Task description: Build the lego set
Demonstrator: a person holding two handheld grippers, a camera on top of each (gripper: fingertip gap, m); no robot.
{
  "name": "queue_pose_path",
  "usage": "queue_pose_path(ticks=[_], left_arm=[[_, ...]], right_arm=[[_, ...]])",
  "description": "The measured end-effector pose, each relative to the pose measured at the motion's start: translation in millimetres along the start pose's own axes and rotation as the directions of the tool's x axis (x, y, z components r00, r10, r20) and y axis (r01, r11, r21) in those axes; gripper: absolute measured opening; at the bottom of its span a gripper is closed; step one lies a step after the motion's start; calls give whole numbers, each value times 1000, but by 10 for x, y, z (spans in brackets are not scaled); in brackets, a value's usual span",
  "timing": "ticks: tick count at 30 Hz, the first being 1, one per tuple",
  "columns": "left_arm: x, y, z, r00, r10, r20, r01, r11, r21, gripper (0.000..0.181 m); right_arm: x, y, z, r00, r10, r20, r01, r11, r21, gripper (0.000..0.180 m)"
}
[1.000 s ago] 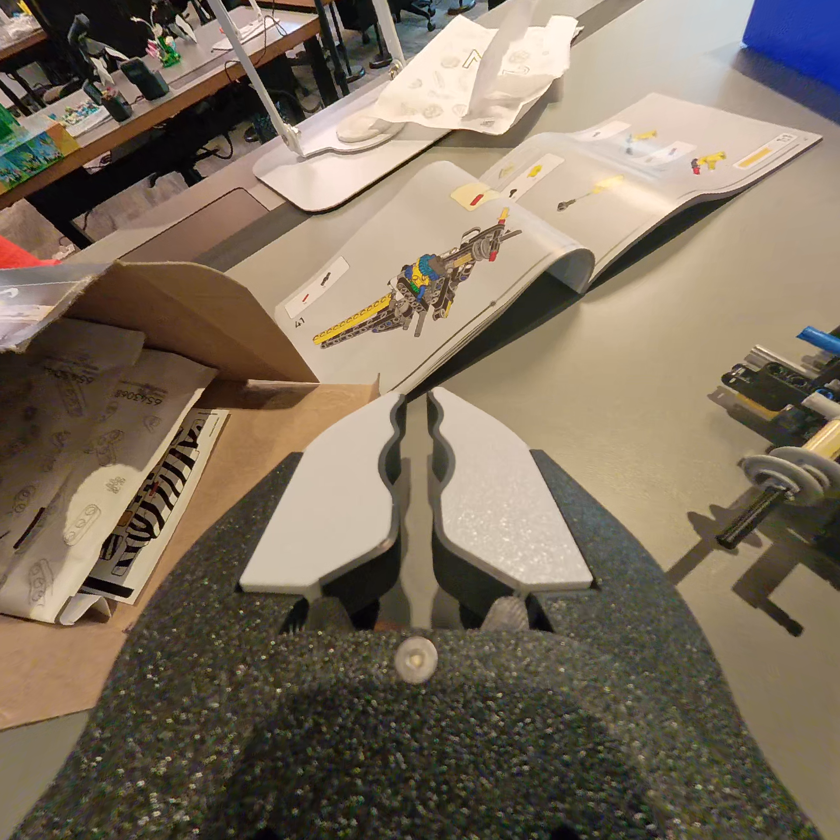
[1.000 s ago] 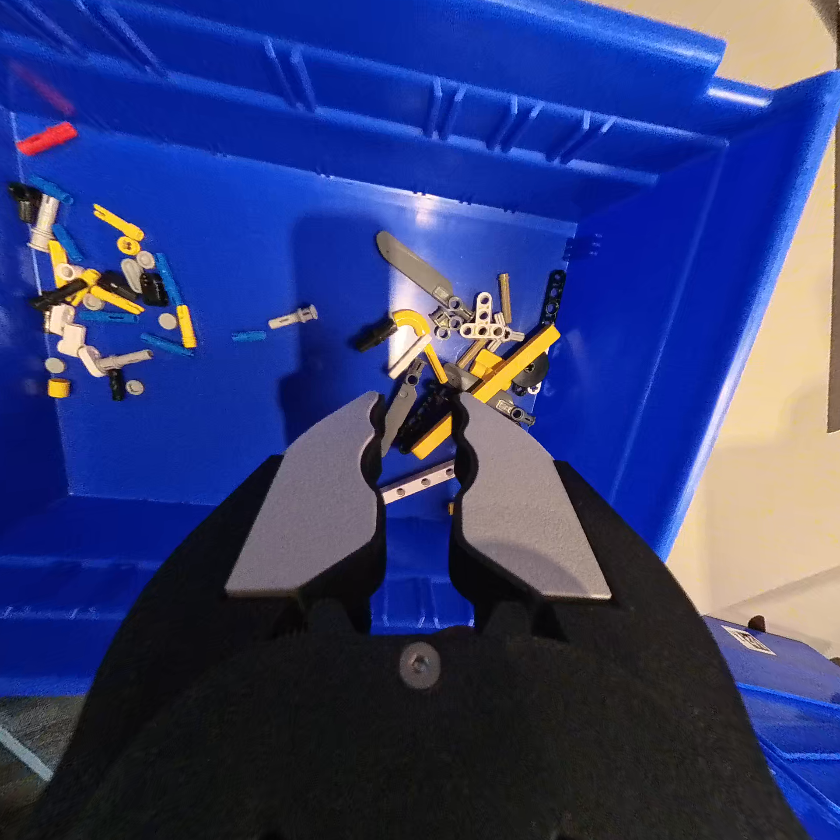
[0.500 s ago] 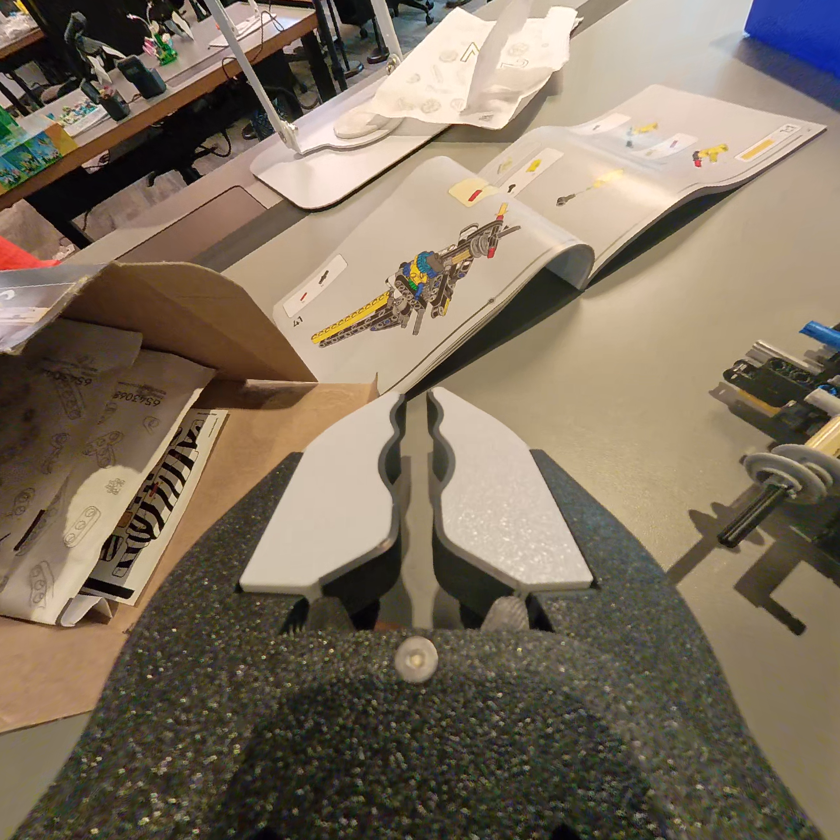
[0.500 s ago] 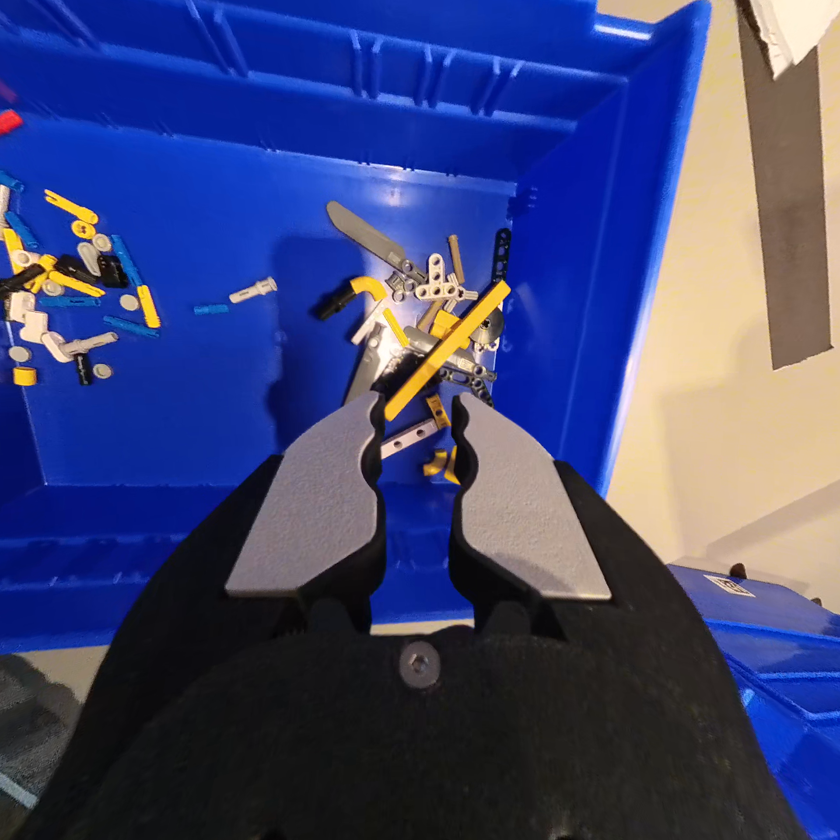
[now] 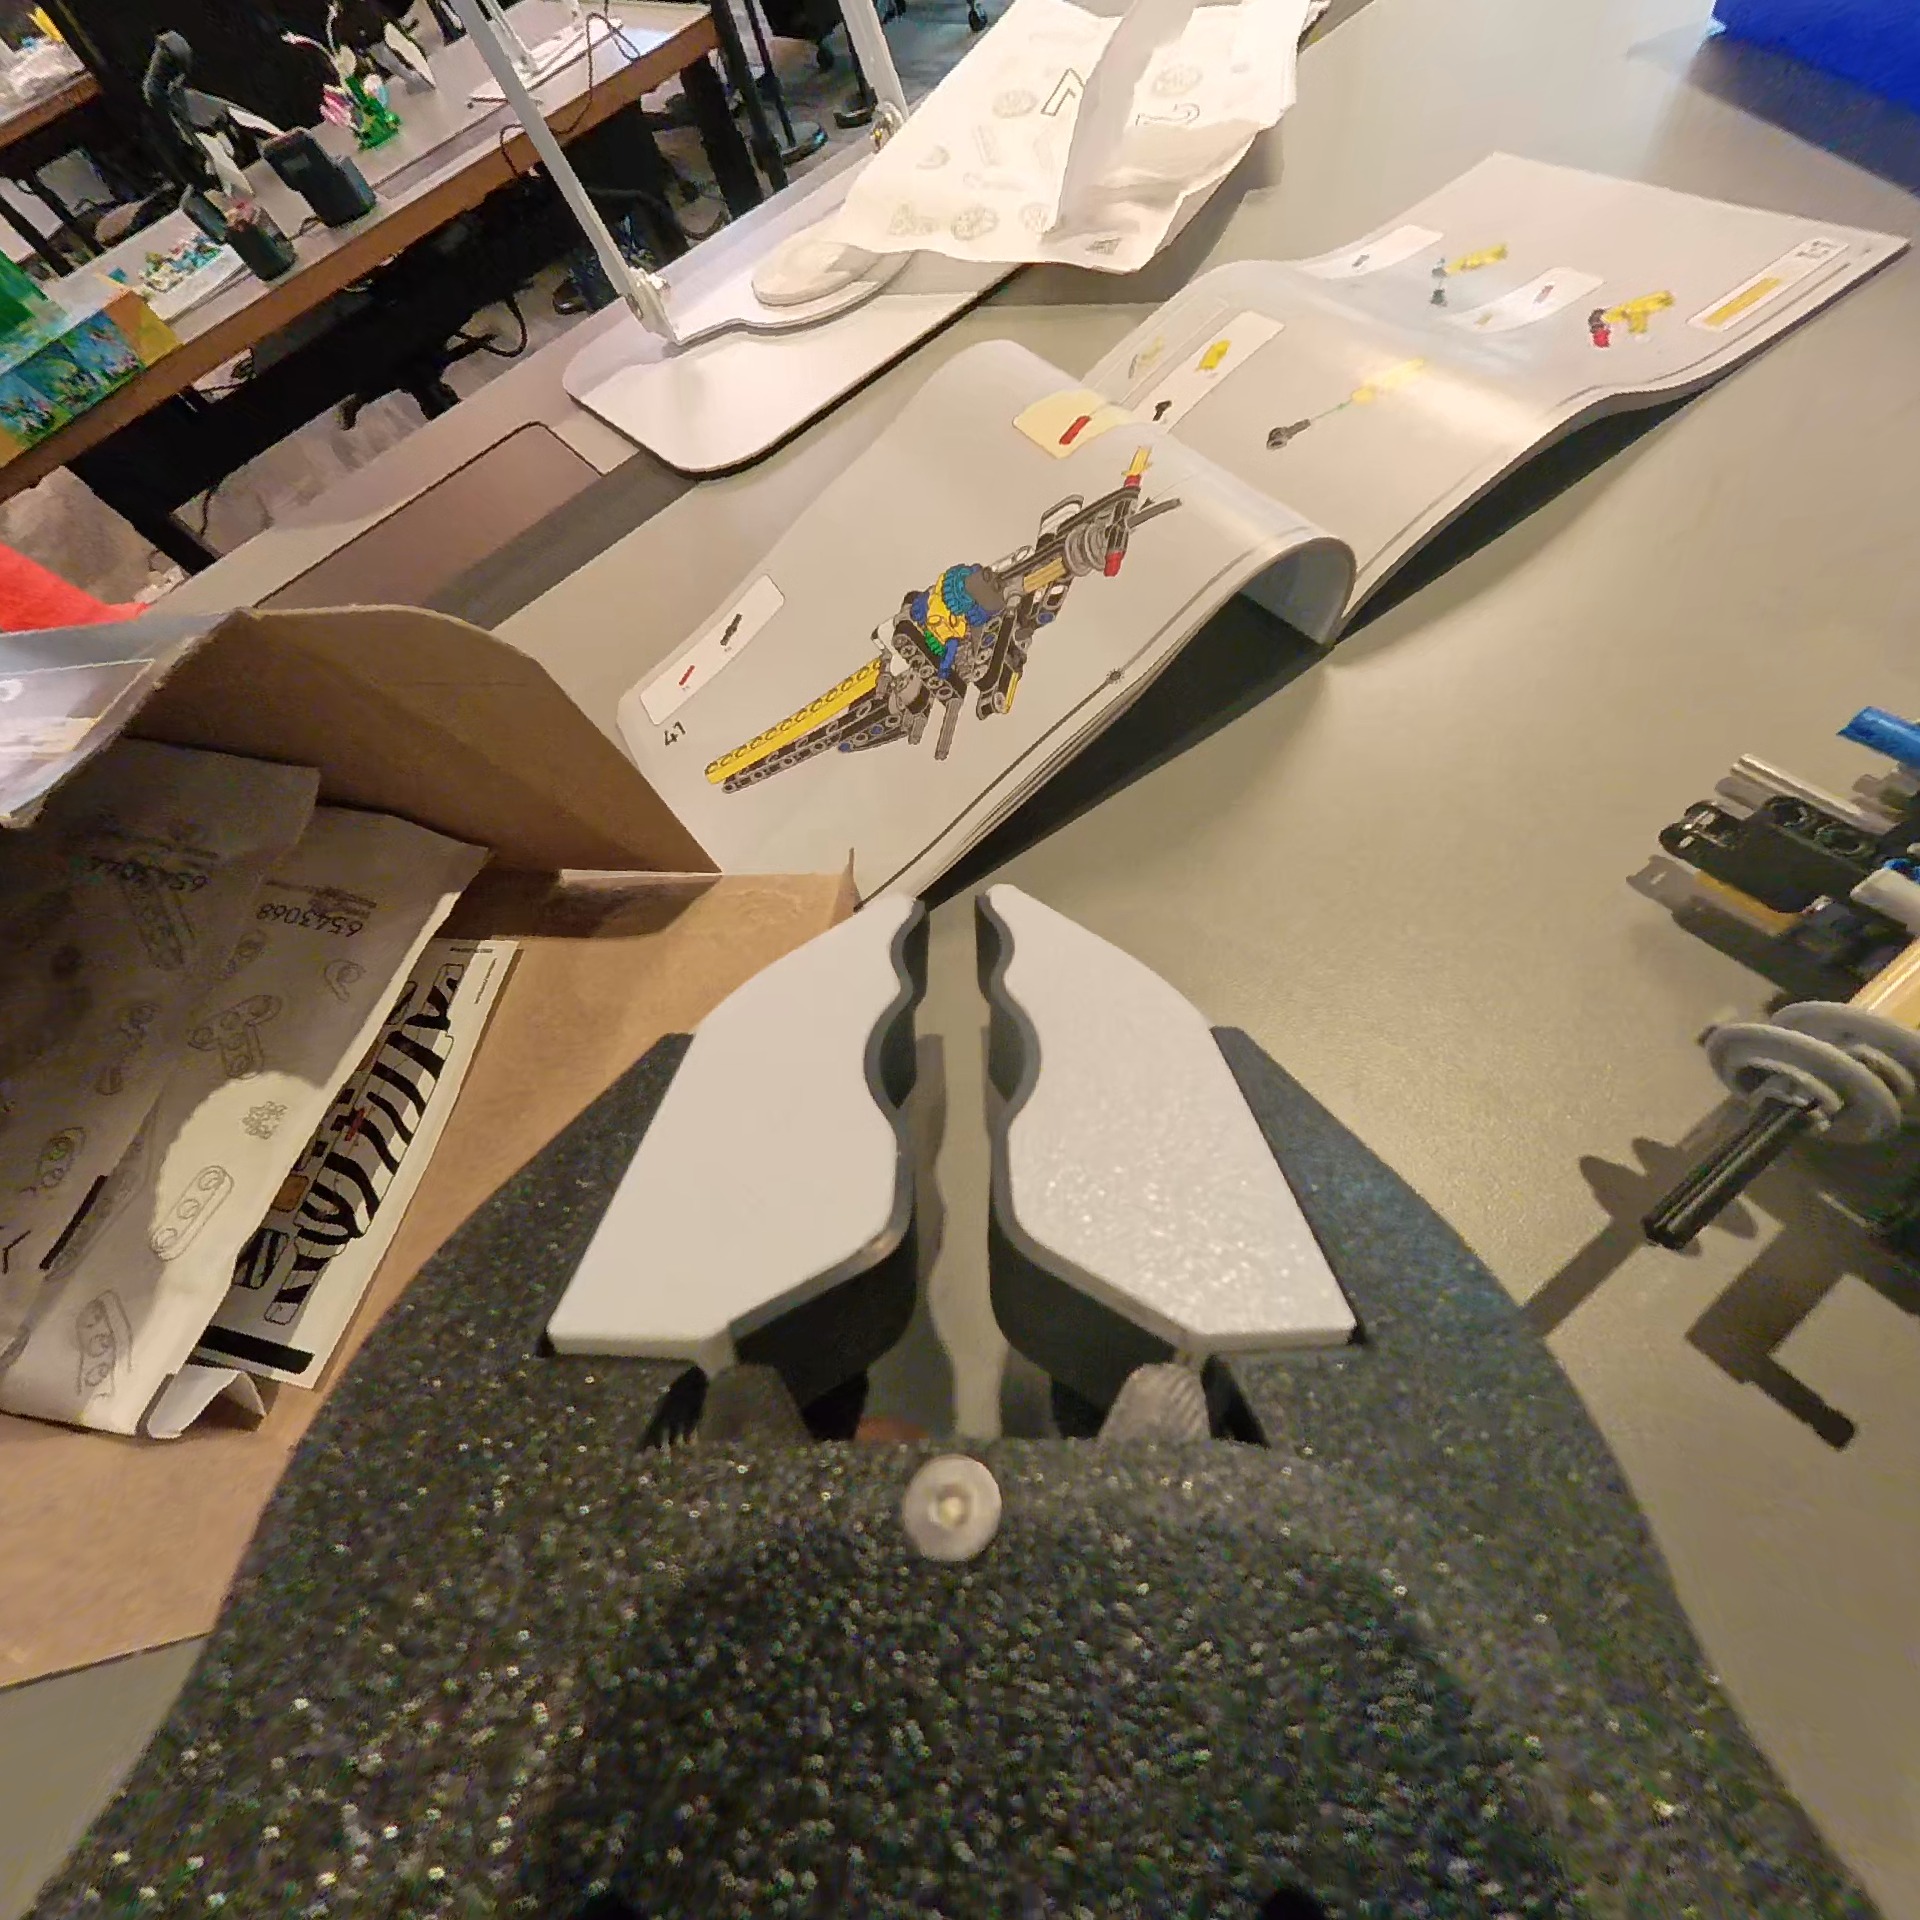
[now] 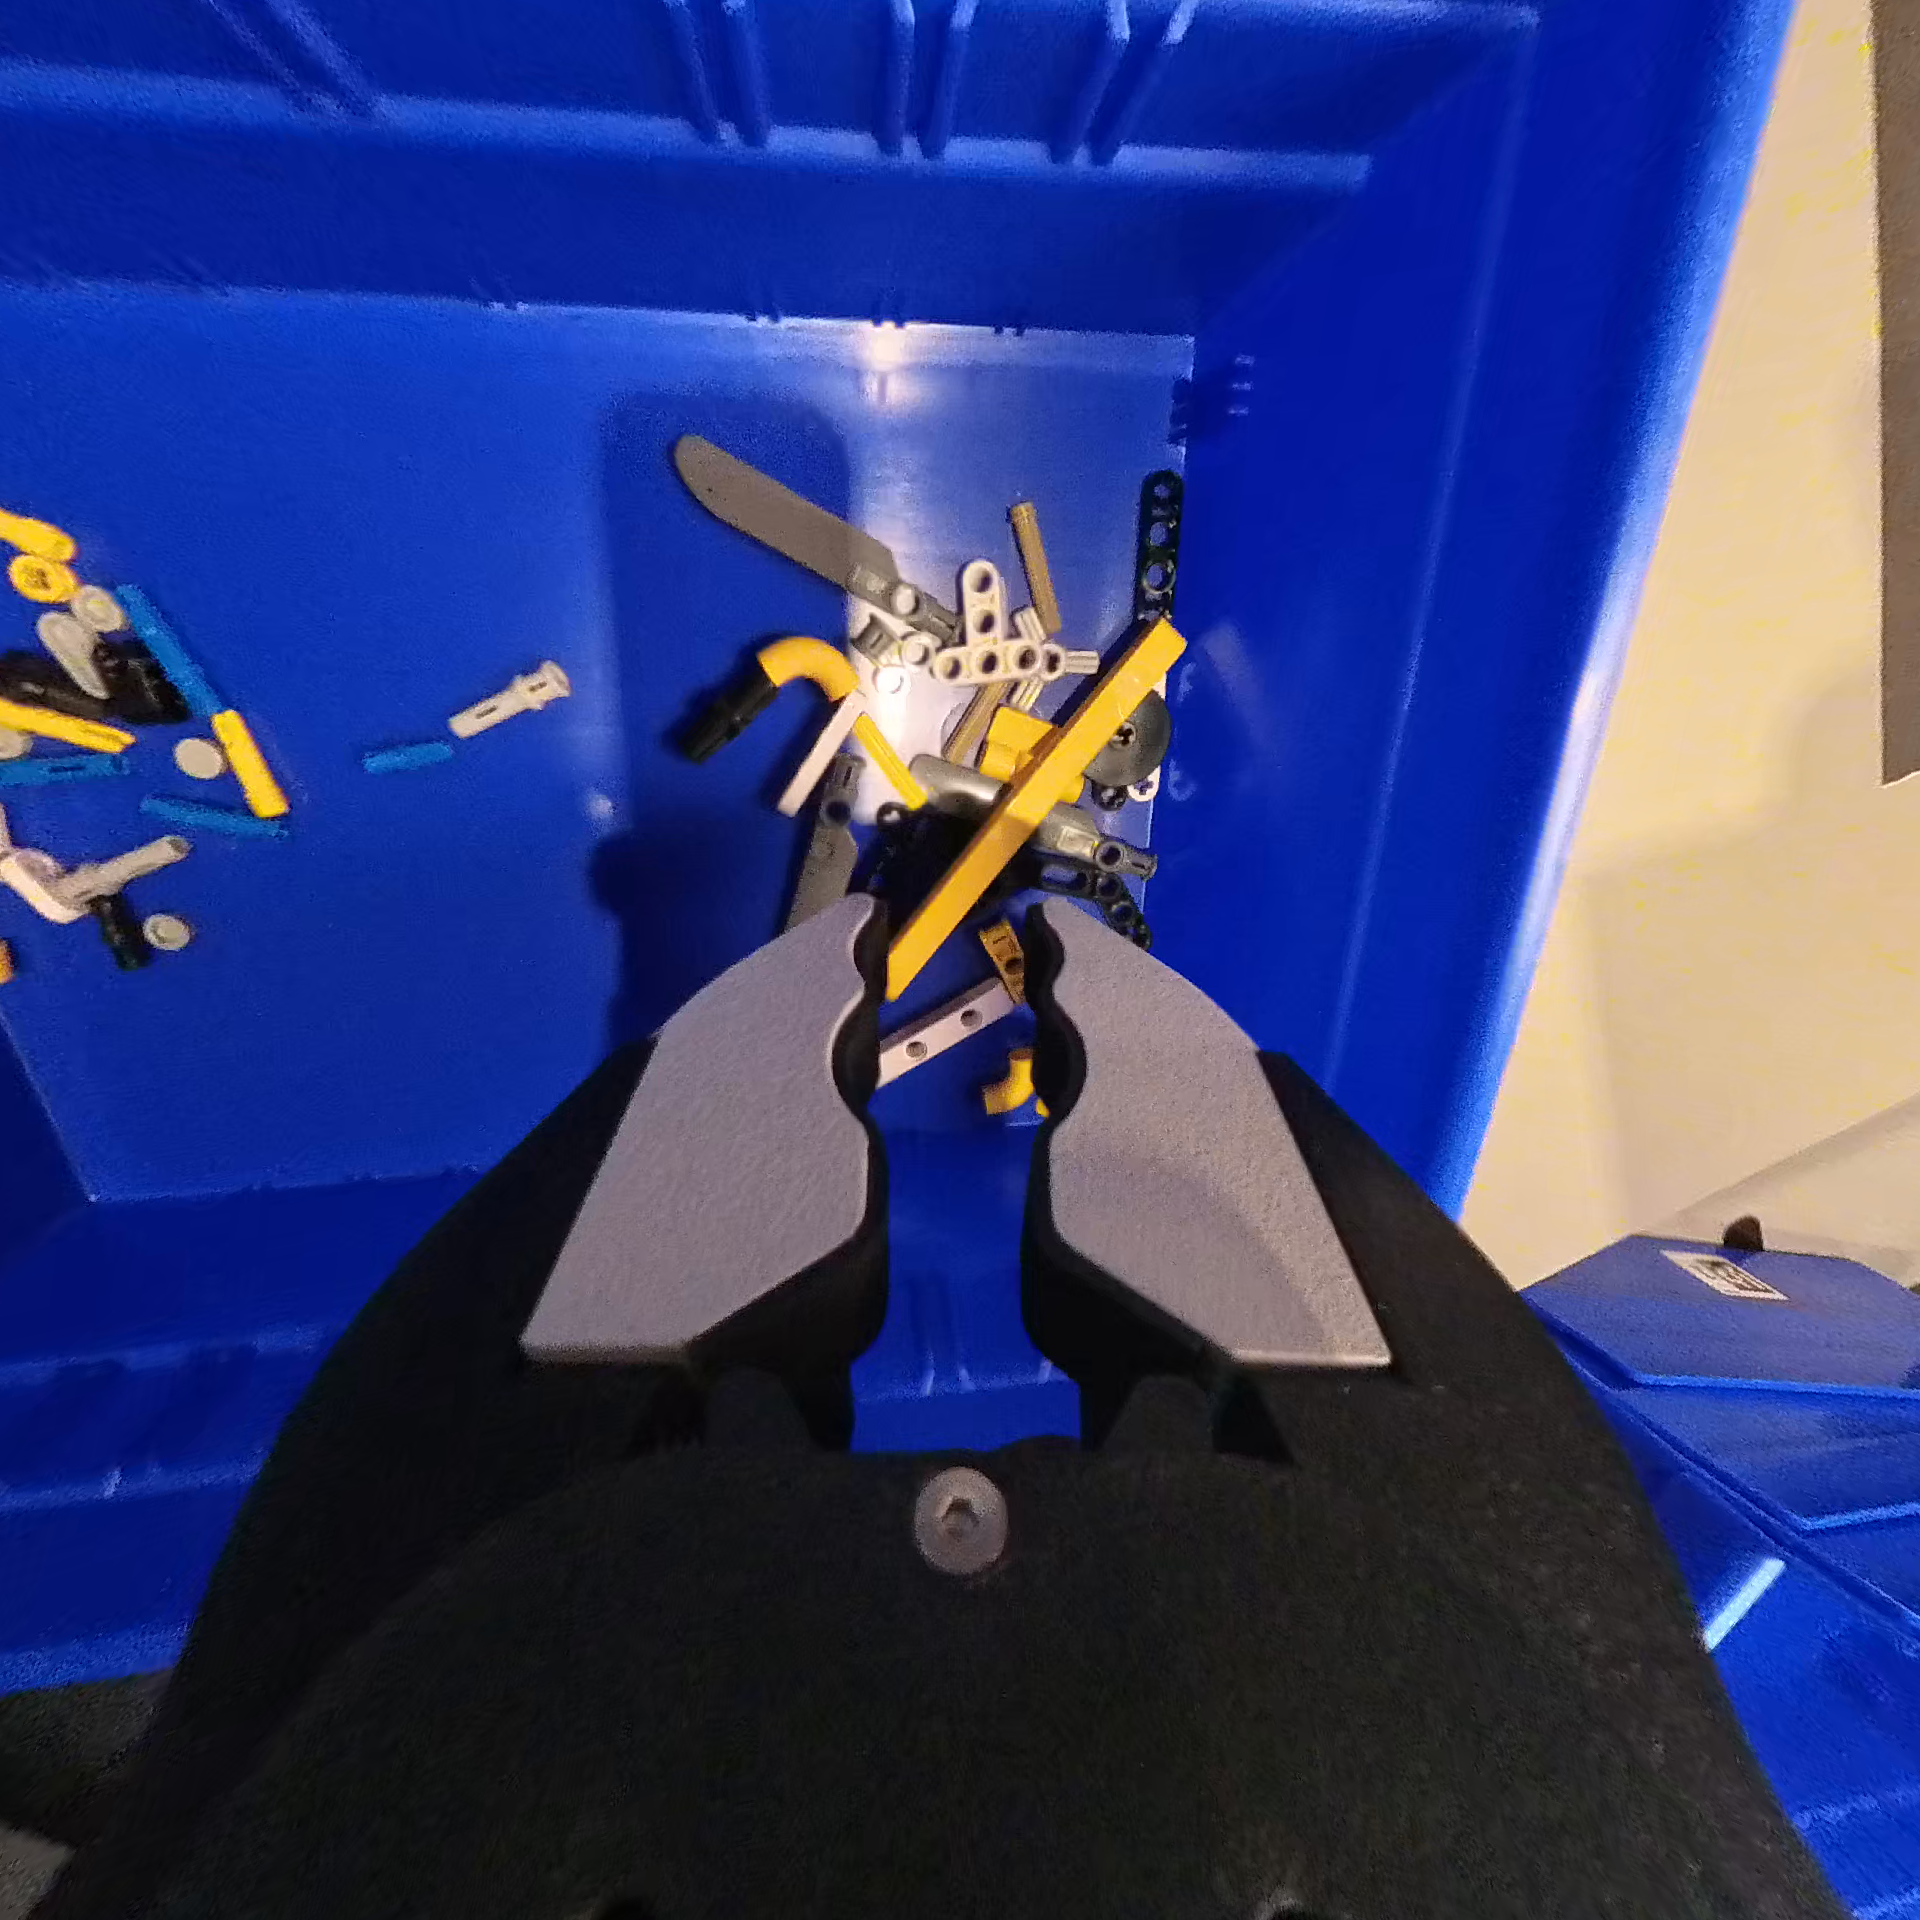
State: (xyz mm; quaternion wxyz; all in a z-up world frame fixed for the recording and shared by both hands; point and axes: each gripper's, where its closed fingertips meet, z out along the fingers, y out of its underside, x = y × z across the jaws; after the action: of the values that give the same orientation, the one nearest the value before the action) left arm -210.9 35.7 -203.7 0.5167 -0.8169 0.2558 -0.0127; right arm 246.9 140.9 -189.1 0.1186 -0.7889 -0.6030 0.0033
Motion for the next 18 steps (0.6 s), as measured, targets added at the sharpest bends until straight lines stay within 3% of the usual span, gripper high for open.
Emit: queue_pose_path(ticks=[1, 18], left_arm=[[2, -1, -1, 1000, 1, -1, -1, 1000, 1, 8], [60, 3, -4, 999, 42, -18, -42, 999, 1, 8]], right_arm=[[2, -9, 37, 1000, 5, 2, -4, 1000, -16, 25], [83, 56, 454, 999, 38, -21, -42, 976, -212, 23]])
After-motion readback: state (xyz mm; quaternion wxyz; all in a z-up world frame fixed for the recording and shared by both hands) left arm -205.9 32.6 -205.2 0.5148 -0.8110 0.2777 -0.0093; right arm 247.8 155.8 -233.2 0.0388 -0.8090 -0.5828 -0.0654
